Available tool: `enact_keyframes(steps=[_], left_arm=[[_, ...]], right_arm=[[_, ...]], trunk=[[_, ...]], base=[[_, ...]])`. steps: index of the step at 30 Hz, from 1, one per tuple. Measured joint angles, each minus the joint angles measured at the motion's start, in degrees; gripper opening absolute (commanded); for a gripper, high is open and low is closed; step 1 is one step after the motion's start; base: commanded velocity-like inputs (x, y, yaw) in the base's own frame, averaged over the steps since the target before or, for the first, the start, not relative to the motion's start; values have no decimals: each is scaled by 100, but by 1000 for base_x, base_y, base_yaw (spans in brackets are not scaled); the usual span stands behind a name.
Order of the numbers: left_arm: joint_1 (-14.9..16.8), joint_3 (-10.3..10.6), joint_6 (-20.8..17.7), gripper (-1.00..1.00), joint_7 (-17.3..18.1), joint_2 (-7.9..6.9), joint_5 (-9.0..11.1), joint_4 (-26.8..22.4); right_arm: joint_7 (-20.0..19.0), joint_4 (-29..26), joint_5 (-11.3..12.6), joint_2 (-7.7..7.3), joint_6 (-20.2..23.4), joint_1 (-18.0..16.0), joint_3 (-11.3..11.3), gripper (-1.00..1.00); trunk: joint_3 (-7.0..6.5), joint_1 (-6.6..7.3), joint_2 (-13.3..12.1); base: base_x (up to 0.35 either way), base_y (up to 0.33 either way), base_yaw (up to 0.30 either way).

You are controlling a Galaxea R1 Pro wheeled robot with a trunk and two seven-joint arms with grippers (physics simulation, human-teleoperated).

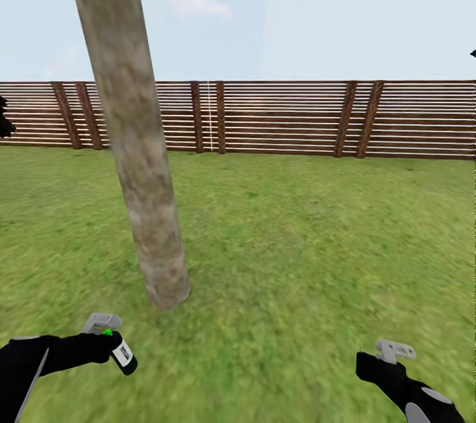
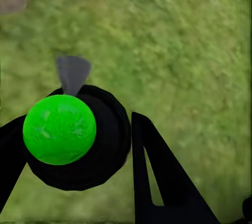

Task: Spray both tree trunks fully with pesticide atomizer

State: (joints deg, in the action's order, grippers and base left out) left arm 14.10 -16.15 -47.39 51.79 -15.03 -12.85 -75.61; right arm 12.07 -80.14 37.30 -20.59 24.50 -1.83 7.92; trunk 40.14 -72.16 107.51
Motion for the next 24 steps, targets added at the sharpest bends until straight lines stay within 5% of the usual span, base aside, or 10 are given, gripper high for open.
enact_keyframes(steps=[5,12,17,20,24], left_arm=[[0,-2,13,-100,32,6,4,24],[8,-25,3,-100,-1,2,7,83],[6,-43,127,-100,-486,53,22,-83],[13,-32,237,-100,-1225,297,17,-144],[28,1,228,-100,-2127,945,9,-185]], right_arm=[[0,0,-1,0,0,2,-5,-100],[3,4,7,6,1,2,4,-100],[23,80,-1,10,9,2,29,-100],[57,90,-2,14,11,2,34,-100],[87,94,-2,17,12,2,36,-100]], trunk=[[-1,0,0],[-2,5,0],[-2,3,0],[-1,3,0],[-1,2,0]], base=[[-209,242,-45],[183,214,-90],[48,35,-8],[8,6,-1],[2,1,0]])
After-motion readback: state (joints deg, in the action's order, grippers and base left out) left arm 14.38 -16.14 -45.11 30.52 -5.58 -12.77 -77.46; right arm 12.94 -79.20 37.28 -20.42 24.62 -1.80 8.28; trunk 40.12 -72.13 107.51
